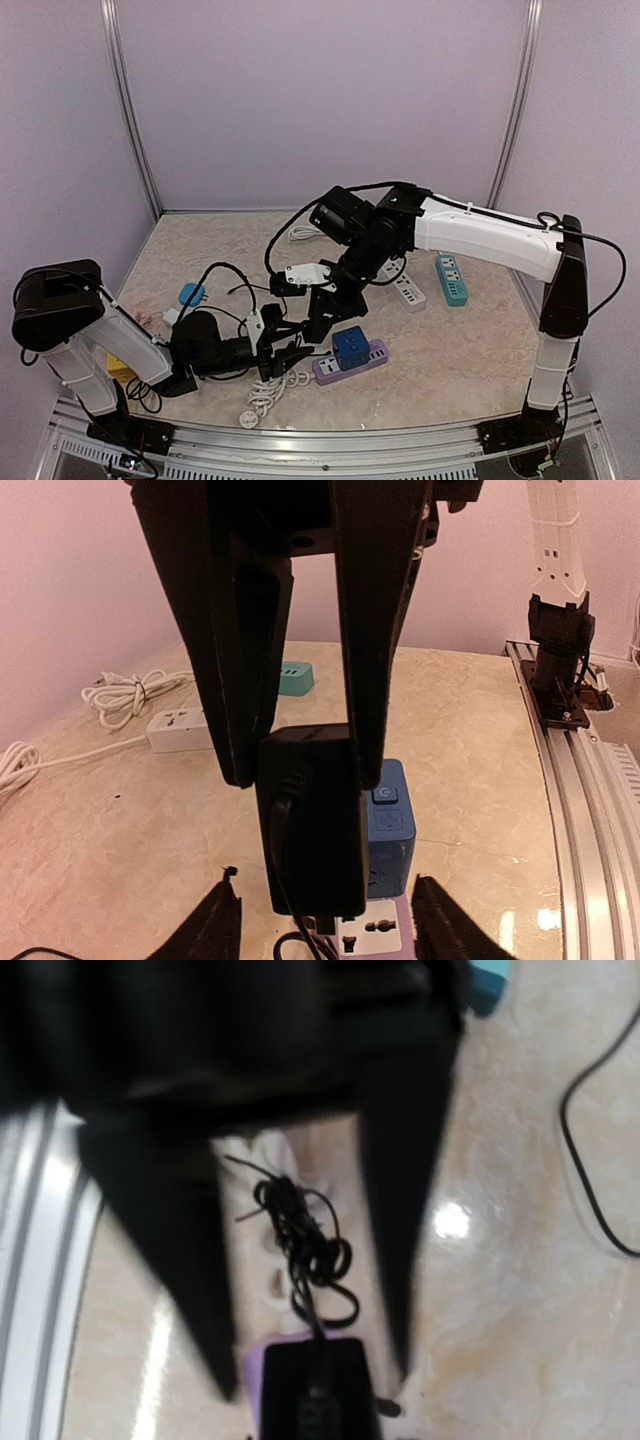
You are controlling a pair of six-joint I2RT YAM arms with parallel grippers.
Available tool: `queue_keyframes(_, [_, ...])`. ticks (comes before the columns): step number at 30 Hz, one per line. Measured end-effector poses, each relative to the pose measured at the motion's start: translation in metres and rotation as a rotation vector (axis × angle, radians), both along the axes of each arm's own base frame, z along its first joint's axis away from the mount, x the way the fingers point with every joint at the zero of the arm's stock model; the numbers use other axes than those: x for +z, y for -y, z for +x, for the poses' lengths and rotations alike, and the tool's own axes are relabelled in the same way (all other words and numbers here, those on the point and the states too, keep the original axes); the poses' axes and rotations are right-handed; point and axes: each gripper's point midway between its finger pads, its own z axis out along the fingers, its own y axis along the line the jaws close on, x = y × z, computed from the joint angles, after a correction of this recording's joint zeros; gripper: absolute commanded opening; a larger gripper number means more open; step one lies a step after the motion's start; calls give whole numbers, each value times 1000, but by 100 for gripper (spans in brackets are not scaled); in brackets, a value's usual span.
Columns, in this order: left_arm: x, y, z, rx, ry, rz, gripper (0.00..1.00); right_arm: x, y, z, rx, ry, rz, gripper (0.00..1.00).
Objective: Insert the plug
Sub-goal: Insert the plug into the socket.
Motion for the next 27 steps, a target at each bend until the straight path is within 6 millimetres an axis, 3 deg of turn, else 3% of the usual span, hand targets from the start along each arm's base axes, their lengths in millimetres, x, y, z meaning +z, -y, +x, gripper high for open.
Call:
queue_keyframes(3, [-3, -9, 1, 33, 17, 31, 88, -6, 1, 6, -33, 13, -29, 0])
queue_keyframes(6, [-2, -21, -1, 65, 34, 55, 98, -13, 1, 11, -62, 27, -69, 0])
queue_keyframes(10, [1, -40, -1, 125, 74, 86, 99, -22, -5, 16, -88, 50, -121, 0])
queue_keyframes(20, [9, -85, 3, 270, 139, 107, 99, -53, -5, 4, -105, 58, -285, 0])
queue_keyframes(27, [14, -99, 8, 321, 162, 100, 99, -75, -6, 3, -117, 60, -377, 0])
